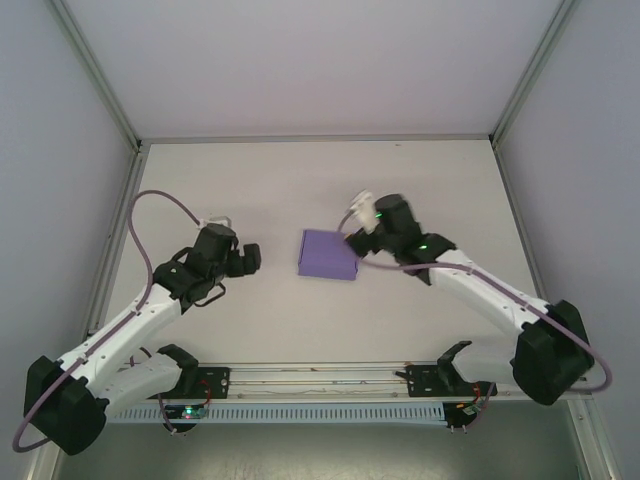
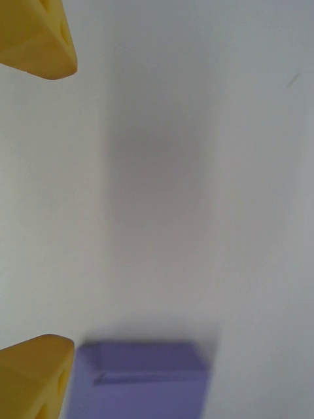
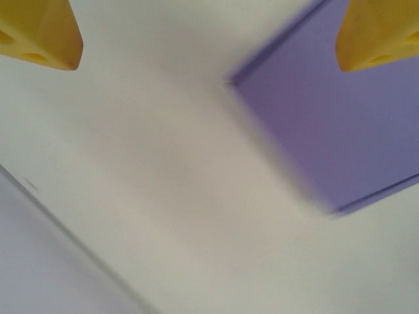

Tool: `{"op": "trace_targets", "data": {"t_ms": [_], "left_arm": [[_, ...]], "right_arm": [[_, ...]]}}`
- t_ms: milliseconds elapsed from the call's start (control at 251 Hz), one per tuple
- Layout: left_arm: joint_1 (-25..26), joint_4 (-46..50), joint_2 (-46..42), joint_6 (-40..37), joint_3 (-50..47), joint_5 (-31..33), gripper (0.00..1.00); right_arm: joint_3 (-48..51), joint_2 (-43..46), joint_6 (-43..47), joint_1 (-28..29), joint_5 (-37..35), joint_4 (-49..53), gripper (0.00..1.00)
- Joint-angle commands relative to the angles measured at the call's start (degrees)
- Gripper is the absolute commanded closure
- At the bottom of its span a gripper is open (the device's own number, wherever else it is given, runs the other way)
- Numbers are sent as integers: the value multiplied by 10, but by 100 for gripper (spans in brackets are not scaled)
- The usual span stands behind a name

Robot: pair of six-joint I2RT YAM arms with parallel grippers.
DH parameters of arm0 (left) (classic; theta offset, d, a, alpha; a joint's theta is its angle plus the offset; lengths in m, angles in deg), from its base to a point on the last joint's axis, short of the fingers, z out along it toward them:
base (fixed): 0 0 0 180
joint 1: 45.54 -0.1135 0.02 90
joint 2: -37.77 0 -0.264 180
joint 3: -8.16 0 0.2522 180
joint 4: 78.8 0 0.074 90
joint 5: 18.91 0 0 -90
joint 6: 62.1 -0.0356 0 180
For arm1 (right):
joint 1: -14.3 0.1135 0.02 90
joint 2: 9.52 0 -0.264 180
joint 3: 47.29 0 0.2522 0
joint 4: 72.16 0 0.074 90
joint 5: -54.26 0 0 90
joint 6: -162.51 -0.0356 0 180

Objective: Assemble paper box

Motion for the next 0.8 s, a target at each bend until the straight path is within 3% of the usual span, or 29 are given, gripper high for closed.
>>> {"op": "trace_targets", "data": {"t_ms": [0,108,140,200,343,383,439,499,559,579,630,678,730,762,794], "left_arm": [[-58,-156,29,-96,-32,185,0],[-168,-276,102,-124,-61,136,0],[-201,-330,129,-130,-73,112,0],[-248,-335,162,-140,-57,70,1],[-258,-610,243,-253,-146,54,0],[-259,-547,235,-243,-125,29,0],[-263,-606,247,-251,-140,-15,0],[-263,-584,245,-249,-132,-39,0],[-267,-575,260,-241,-117,-39,0],[-269,-559,264,-242,-107,-54,0],[-272,-540,284,-244,-84,-67,0],[-272,-535,298,-238,-74,-78,0],[-265,-644,319,-256,-110,-86,0],[-262,-603,299,-253,-109,-85,0],[-262,-652,303,-248,-131,-69,0]], "right_arm": [[78,35,-157,-118,-51,-77,1],[159,50,-231,-237,-19,-167,1],[186,48,-227,-256,-13,-213,2],[229,37,-217,-272,-24,-297,1],[294,-25,-178,-276,-23,-514,1],[294,-37,-181,-276,-16,-544,2],[300,-52,-150,-272,5,-587,2],[312,-99,-159,-272,-16,-650,1],[320,-187,-145,-270,-11,-791,1],[319,-183,-140,-268,-6,-770,2],[278,-131,-150,-269,8,-603,2],[283,-149,-151,-280,36,-650,2],[308,-168,-144,-282,44,-726,2],[308,-166,-143,-280,41,-717,2],[300,-157,-142,-278,40,-687,1]]}}
